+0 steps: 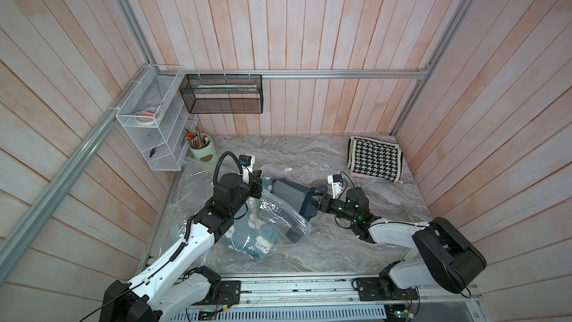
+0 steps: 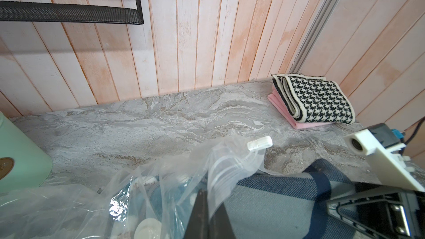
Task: Take the blanket out of the vacuum bag
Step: Take out the blanket from the vacuum bag.
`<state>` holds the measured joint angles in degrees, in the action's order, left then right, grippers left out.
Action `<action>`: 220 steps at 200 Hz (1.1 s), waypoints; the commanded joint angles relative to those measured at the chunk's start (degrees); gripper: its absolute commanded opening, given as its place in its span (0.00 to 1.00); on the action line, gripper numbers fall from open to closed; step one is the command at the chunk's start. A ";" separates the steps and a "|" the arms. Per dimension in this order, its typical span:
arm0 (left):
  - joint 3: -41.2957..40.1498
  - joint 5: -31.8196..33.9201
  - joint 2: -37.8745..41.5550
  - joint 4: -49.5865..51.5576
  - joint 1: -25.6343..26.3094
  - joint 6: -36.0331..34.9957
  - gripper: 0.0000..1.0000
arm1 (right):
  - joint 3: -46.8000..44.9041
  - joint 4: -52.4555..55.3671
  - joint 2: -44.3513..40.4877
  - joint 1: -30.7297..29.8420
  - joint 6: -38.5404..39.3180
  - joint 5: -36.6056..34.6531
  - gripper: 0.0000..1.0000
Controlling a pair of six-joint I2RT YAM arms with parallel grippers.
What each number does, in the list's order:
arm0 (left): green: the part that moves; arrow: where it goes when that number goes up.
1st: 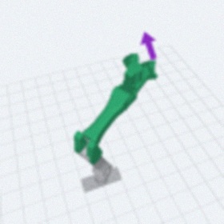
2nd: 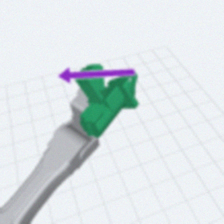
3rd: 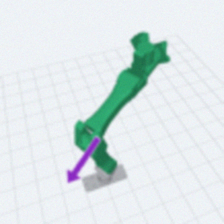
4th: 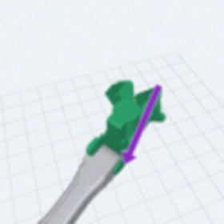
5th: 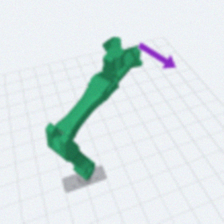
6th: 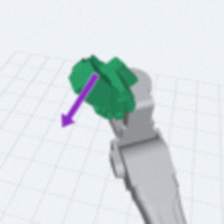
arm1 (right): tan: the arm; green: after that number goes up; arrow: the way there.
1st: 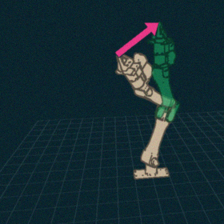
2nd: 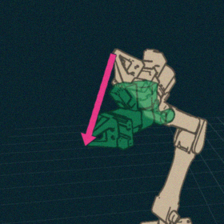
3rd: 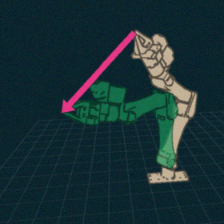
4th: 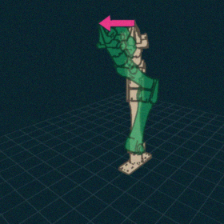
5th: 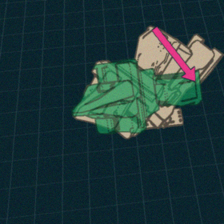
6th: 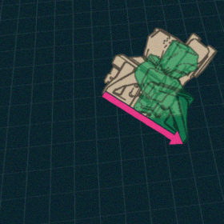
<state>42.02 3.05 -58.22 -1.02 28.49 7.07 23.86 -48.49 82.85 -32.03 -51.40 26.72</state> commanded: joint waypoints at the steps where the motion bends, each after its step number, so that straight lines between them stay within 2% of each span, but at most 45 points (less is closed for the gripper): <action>1: 0.02 0.64 1.61 -0.18 -0.38 -1.62 0.00 | 2.68 -4.86 3.20 0.21 -1.33 3.86 0.46; 42: 0.09 0.81 1.78 0.23 -0.54 -1.86 0.00 | 6.71 -9.92 10.21 -1.80 -4.07 7.69 0.45; 50: 0.08 0.84 1.75 0.18 -0.68 -1.89 0.00 | 7.28 -10.56 10.94 -2.22 -4.40 7.81 0.41; 58: 0.17 0.90 1.68 0.20 -0.66 -1.84 0.00 | 7.93 -10.75 11.49 -2.47 -4.59 8.07 0.32; 74: 0.21 0.91 1.61 0.07 -0.71 -1.88 0.00 | 8.74 -9.94 11.75 -2.51 -4.68 8.56 0.00; 184: -1.71 0.91 3.23 -0.21 -0.89 -0.57 0.00 | 15.66 9.13 0.53 -2.30 0.73 7.33 0.00; 220: -1.30 1.17 4.14 1.59 -0.90 -0.46 0.00 | 17.04 11.00 -3.48 -1.94 0.45 6.72 0.00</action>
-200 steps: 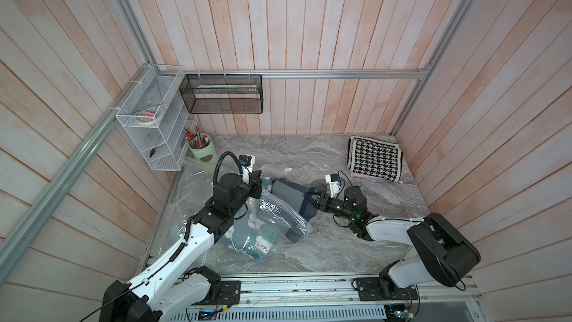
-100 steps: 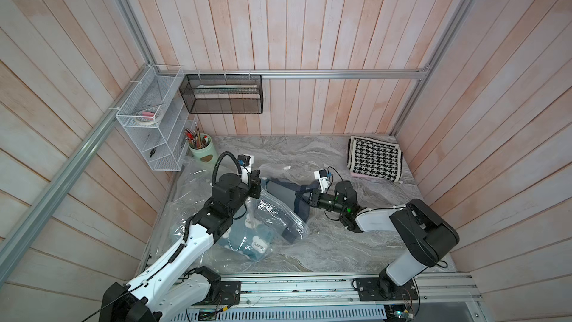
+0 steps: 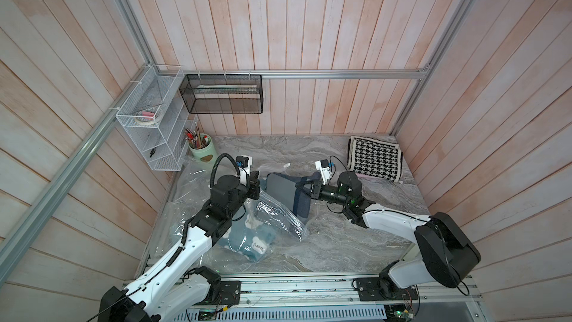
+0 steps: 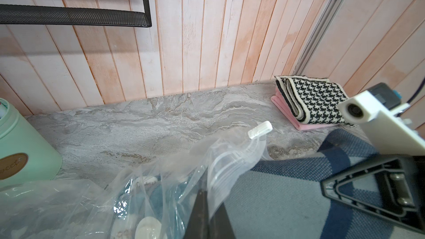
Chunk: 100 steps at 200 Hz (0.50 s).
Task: Take the blanket out of the vacuum bag
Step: Take out the blanket from the vacuum bag.
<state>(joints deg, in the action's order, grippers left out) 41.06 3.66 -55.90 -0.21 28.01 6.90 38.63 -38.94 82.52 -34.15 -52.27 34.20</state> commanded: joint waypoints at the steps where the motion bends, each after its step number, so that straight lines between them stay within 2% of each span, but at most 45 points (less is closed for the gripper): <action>1: -0.39 0.56 1.92 0.76 -0.41 -0.29 0.00 | 2.29 1.52 -3.28 0.20 1.35 -0.82 0.00; 100: -2.69 -0.28 3.61 0.13 -0.48 1.54 0.00 | 4.43 10.58 -11.83 8.23 4.84 -0.52 0.00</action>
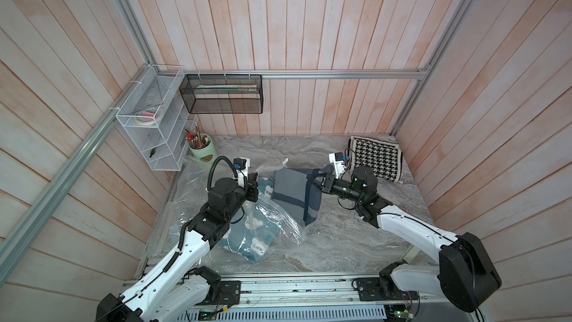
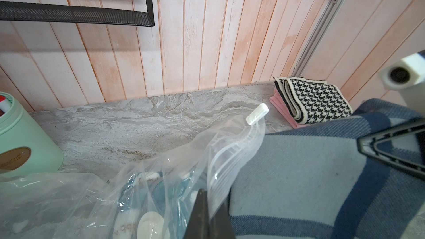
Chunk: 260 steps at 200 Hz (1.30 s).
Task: Take the blanket out of the vacuum bag
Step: Take out the blanket from the vacuum bag, then place the blanket at the corner of the board.
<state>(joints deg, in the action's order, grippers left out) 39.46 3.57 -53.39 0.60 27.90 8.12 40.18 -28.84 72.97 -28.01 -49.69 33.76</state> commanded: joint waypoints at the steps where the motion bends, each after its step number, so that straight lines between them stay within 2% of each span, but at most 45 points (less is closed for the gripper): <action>1: -1.07 -0.17 1.09 -0.73 -0.34 0.32 0.00 | 2.88 0.55 -2.33 2.13 2.25 -0.05 0.00; 61: -0.38 0.19 -1.51 -1.22 -0.35 -0.12 0.00 | 2.68 1.33 -5.44 8.83 2.64 2.11 0.00; 117: -0.70 -0.20 -2.05 -1.92 -0.31 0.52 0.00 | 6.12 2.79 -4.26 15.50 4.79 4.89 0.00; 165: 0.00 -0.81 -1.82 -0.62 -0.31 0.47 0.00 | 10.62 3.70 -1.14 18.04 6.79 5.13 0.00; 260: 1.76 -0.06 -2.60 0.67 -0.33 -1.09 0.00 | 18.72 0.97 7.97 22.66 5.88 8.05 0.00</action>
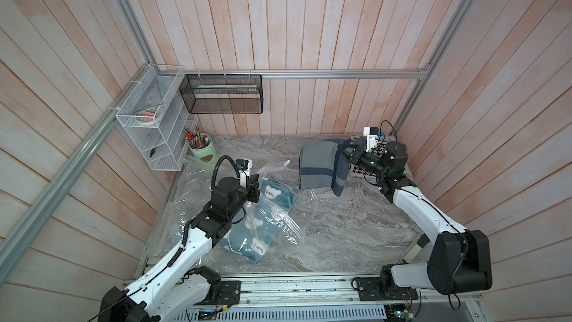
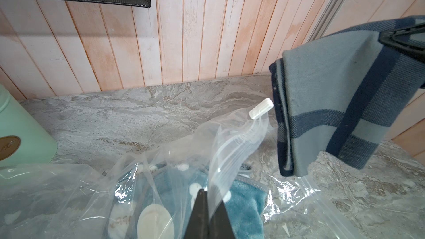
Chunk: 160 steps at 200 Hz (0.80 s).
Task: Take the blanket out of the vacuum bag
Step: Place the blanket at the corner of the board.
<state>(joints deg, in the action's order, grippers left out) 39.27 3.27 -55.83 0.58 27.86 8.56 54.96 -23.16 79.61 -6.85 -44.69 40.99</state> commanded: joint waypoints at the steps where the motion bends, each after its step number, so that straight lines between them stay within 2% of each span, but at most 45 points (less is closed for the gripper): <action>1: 2.00 0.25 -0.11 0.72 -0.32 -1.53 0.00 | 4.07 -4.75 1.46 1.54 0.90 0.83 0.00; 27: 1.81 0.83 -0.20 0.85 -0.27 -1.96 0.00 | 5.87 -6.26 3.79 2.85 0.06 0.60 0.00; 72: 1.78 0.79 -0.18 1.11 -0.31 -1.72 0.00 | 6.65 -6.90 5.40 3.38 0.86 -4.21 0.00; 108: 1.04 1.19 1.67 1.34 -0.34 -1.59 0.00 | 8.70 -6.49 8.21 3.89 0.82 -3.05 0.00; 160: 1.69 0.15 1.48 2.05 -0.26 -2.14 0.00 | 10.17 -5.28 9.37 5.68 2.96 -5.33 0.00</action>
<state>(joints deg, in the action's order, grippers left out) 39.31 3.44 -54.96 1.56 27.86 8.10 62.52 -25.39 89.27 -2.31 -43.75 37.43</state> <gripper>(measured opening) 0.046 0.091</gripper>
